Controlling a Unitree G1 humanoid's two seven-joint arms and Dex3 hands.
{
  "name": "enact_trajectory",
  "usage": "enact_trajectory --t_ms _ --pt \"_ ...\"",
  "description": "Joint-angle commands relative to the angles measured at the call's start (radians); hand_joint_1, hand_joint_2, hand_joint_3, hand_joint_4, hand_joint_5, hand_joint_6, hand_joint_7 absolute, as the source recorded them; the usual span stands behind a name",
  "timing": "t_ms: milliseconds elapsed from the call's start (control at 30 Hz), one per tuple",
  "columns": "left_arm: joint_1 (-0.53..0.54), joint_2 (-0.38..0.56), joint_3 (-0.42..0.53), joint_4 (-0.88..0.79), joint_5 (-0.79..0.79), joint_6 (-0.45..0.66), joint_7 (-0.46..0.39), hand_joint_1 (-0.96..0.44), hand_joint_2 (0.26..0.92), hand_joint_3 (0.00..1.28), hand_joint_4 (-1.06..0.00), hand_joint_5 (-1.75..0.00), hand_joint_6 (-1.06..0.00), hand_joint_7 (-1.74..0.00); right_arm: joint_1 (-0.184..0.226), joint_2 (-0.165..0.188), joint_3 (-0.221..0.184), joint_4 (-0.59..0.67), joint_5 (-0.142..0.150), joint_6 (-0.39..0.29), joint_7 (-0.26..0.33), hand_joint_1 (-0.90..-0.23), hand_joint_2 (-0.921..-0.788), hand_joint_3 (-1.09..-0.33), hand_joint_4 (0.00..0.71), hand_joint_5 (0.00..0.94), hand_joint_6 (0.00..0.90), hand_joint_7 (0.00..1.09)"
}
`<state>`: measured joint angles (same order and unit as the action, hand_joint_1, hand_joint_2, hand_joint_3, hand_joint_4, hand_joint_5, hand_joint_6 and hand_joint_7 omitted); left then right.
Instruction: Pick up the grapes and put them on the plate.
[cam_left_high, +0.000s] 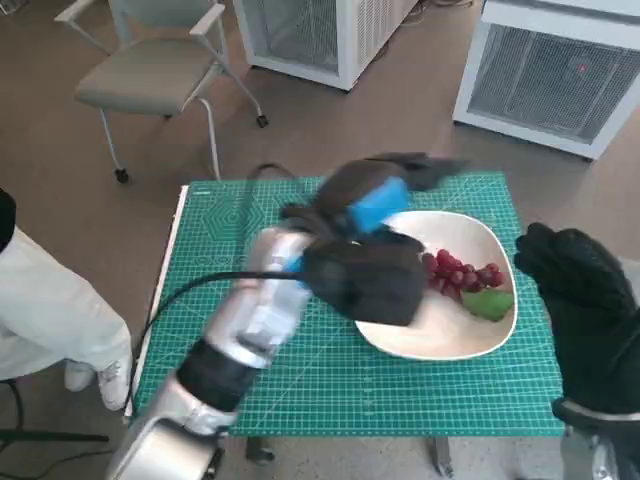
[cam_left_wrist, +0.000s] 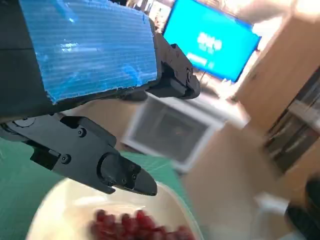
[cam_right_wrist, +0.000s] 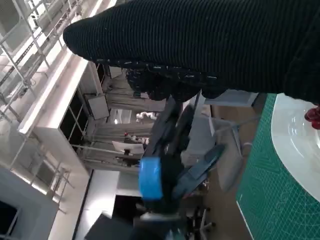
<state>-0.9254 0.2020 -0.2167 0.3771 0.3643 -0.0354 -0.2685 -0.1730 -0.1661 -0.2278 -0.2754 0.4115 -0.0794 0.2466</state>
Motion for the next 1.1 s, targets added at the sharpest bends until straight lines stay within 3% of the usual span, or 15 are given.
enact_trajectory --t_ms 33,167,400,600,1100 --pt "0.101 0.038 0.093 -0.021 -0.144 -0.085 -0.049 -0.45 0.877 0.0 -0.4 -0.19 -0.48 0.0 0.014 -0.003 0.01 0.005 0.0 0.018 0.007 -0.358 -0.921 -0.615 0.444 0.759 0.259 0.97" --pt "0.171 0.037 0.174 0.016 -0.324 -0.174 -0.144 -0.47 0.895 0.01 -0.38 -0.05 -0.46 0.0 0.008 -0.004 0.016 0.009 -0.002 0.017 0.011 -0.358 -0.921 -0.615 0.444 0.76 0.255 0.97" --pt "0.25 0.018 0.274 0.114 -0.526 -0.269 -0.266 -0.46 0.918 0.03 -0.37 0.0 -0.42 0.0 -0.001 -0.006 0.022 0.018 -0.004 0.013 0.02 -0.357 -0.921 -0.615 0.444 0.76 0.243 0.96" --pt "0.307 0.015 0.312 0.158 -0.537 -0.312 -0.221 -0.47 0.921 0.07 -0.36 0.0 -0.39 0.0 -0.01 -0.007 0.027 0.026 -0.003 0.018 0.024 -0.353 -0.921 -0.617 0.444 0.761 0.237 0.96" --pt "0.405 0.024 0.374 0.067 -0.613 -0.251 -0.206 -0.35 0.921 0.08 -0.38 -0.01 -0.39 0.0 -0.014 -0.014 0.031 0.021 0.012 0.048 0.024 -0.359 -0.921 -0.615 0.445 0.758 0.238 0.96"
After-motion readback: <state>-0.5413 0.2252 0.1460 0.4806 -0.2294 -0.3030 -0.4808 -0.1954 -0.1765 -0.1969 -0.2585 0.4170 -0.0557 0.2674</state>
